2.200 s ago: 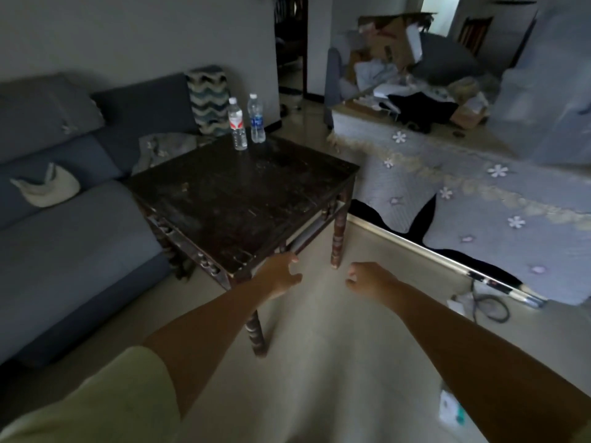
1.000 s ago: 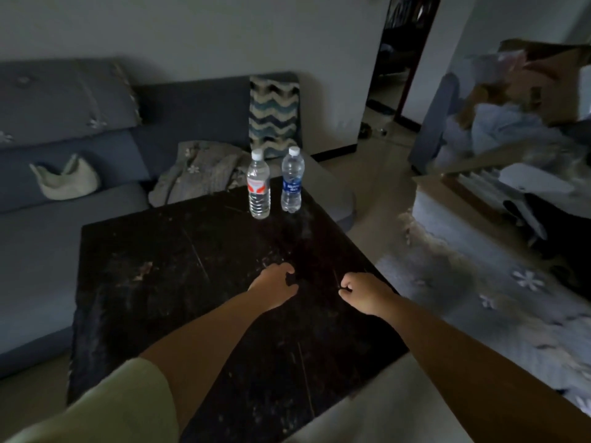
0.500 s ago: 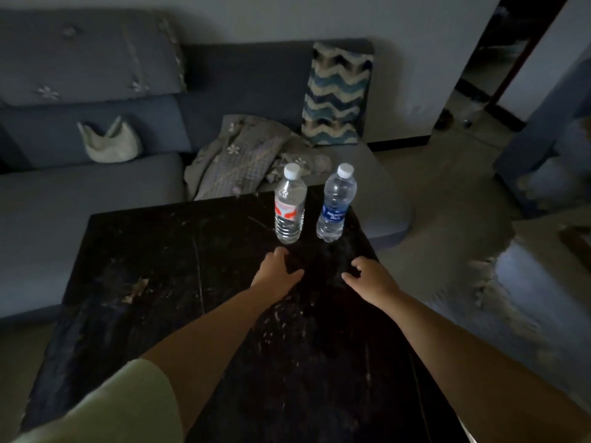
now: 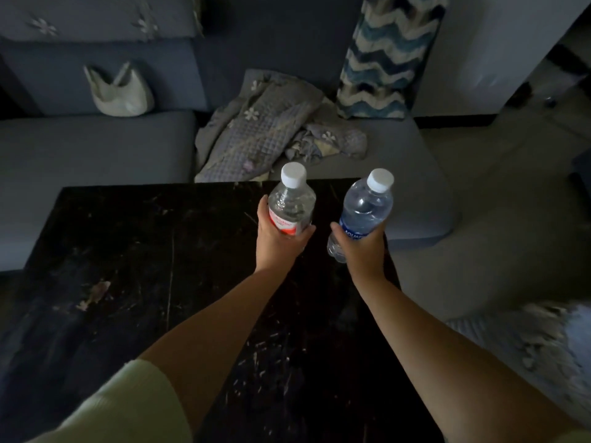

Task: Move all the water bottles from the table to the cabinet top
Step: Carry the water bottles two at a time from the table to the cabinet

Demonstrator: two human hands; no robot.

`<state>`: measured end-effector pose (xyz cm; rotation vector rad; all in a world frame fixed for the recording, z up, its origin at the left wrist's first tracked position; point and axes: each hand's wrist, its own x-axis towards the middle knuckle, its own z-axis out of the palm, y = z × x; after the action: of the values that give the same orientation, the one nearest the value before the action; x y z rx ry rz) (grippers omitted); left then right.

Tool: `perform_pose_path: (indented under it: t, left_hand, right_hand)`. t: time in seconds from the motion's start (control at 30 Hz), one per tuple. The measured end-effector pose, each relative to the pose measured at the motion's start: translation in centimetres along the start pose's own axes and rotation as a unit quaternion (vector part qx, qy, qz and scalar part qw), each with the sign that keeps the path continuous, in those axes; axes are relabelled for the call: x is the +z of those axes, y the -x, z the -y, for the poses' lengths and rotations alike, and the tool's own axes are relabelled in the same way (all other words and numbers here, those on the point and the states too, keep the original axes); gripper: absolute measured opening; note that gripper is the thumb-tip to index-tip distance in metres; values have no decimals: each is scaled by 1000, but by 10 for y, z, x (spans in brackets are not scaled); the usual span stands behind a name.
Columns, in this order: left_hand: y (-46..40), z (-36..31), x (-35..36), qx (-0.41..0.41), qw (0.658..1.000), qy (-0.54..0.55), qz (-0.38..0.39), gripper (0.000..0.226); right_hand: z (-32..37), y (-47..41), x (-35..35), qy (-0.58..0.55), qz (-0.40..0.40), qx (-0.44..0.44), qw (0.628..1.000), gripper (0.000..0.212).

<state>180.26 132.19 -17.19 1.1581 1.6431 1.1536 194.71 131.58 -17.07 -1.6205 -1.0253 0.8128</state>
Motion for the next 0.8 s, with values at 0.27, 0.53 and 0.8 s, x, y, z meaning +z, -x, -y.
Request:
perform_pose_path:
  t: [0.27, 0.53, 0.8]
  left_hand:
    - [2, 4, -1, -12, 998, -59, -30, 55]
    - [34, -3, -26, -68, 994, -76, 35, 58]
    - [96, -9, -58, -85, 985, -80, 127, 64]
  right_hand:
    - [-8, -7, -9, 5, 19, 6, 1000, 58]
    - [-2, 25, -42, 14, 18, 27, 999, 46]
    - [16, 102, -78, 11, -1, 70, 997, 41]
